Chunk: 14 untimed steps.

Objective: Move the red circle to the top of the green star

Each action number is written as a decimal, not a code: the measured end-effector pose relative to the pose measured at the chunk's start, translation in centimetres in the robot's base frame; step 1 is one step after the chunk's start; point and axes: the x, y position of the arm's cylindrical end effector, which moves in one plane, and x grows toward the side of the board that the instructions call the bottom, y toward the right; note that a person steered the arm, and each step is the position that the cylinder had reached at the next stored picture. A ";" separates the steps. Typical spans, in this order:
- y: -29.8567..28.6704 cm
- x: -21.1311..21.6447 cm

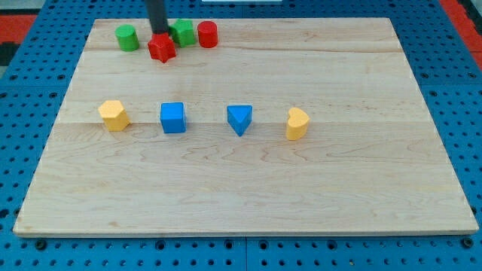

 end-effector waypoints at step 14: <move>29.7 4.1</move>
